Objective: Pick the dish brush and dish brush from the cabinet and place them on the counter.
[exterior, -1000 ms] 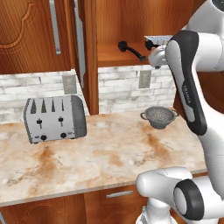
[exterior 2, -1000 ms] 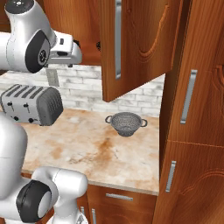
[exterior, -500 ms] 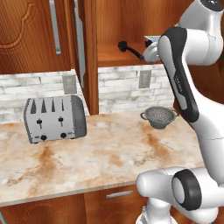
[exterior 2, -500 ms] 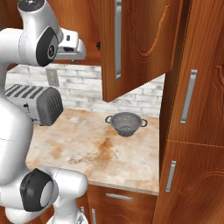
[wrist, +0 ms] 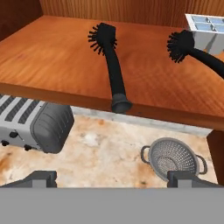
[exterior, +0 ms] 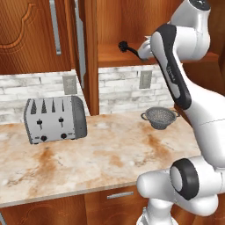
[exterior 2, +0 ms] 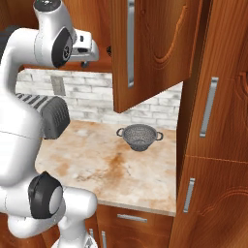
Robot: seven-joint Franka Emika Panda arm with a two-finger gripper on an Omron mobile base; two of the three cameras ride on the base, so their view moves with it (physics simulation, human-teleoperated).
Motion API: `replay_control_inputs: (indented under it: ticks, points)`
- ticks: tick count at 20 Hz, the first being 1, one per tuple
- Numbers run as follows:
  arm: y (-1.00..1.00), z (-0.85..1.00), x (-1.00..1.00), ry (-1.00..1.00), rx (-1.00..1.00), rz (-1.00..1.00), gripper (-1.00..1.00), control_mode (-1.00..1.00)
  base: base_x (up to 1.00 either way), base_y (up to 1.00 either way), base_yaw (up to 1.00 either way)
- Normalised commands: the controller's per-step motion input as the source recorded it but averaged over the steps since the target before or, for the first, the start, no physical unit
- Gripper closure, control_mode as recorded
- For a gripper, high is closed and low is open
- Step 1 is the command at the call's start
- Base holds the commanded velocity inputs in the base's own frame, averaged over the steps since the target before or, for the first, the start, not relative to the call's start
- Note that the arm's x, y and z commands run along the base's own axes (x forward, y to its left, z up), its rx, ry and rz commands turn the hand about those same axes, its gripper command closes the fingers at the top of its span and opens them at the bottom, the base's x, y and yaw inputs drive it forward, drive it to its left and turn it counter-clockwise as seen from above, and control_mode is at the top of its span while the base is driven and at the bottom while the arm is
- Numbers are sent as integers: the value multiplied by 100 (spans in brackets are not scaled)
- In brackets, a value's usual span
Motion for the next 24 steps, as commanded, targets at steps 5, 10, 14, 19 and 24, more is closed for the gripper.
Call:
replay_control_inputs:
  ticks: [5,10,14,19,24]
  points:
    - [5,0,47,0,-1,6,-100,-100,0,0,0]
    - [2,-10,36,0,-1,2,-100,-100,0,0,0]
    - [10,-17,42,1,-1,0,-100,-100,0,0,0]
    - [2,-3,45,0,0,2,-100,-100,0,0,0]
    - [0,0,36,0,0,4,-100,-100,0,0,0]
